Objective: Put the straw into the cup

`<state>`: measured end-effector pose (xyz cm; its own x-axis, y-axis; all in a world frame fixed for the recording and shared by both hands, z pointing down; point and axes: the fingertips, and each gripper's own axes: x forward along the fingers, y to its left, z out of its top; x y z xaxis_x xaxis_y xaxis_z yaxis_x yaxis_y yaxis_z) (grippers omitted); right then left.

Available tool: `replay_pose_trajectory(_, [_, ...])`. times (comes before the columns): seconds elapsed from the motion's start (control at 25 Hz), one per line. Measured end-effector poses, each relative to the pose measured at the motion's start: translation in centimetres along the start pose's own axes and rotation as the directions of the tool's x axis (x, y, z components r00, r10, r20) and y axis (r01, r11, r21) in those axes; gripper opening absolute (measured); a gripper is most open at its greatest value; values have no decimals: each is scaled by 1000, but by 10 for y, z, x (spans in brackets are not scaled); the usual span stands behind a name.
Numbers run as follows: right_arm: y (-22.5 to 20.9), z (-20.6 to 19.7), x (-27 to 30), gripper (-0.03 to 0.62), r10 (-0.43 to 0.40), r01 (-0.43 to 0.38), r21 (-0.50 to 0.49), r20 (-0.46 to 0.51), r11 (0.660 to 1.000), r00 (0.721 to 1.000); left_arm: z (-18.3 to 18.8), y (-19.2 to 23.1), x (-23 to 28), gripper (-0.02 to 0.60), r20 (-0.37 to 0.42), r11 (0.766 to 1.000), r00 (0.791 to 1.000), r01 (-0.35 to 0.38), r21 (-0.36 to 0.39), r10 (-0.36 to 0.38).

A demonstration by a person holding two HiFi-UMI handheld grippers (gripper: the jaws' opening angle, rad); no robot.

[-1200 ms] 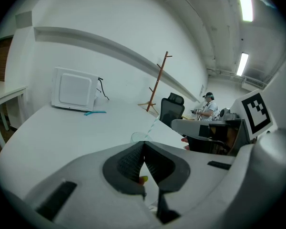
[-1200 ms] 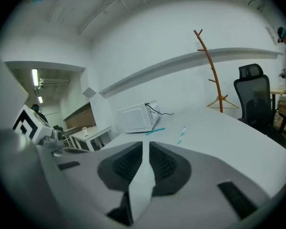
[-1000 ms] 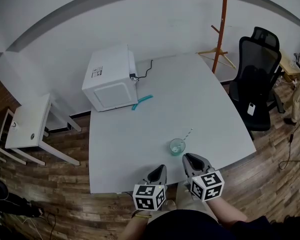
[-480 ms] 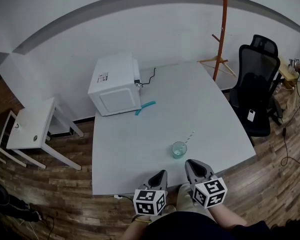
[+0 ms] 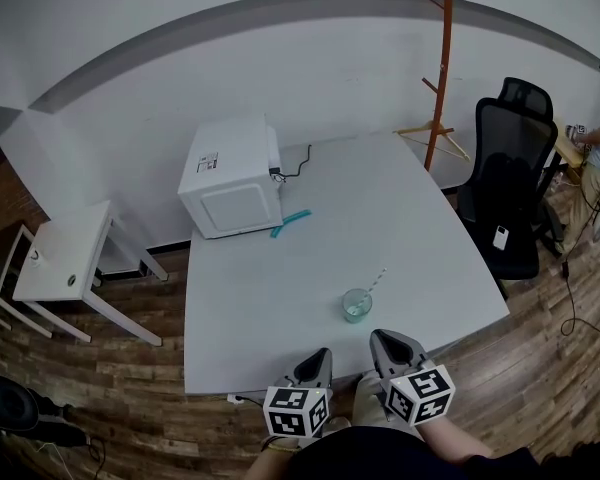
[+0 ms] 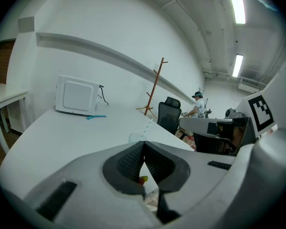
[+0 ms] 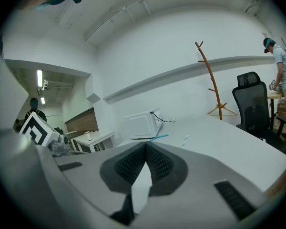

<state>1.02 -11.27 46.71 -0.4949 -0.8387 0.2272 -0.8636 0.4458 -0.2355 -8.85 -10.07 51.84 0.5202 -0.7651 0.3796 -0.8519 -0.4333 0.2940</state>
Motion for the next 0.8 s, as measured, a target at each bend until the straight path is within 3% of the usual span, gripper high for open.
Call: replay_pose_trajectory(0.8, [-5,-1,-3,28,24,-24,8,-15,1000,1000,-1,-16,7,18,-7,1000,1000,21,7,-21])
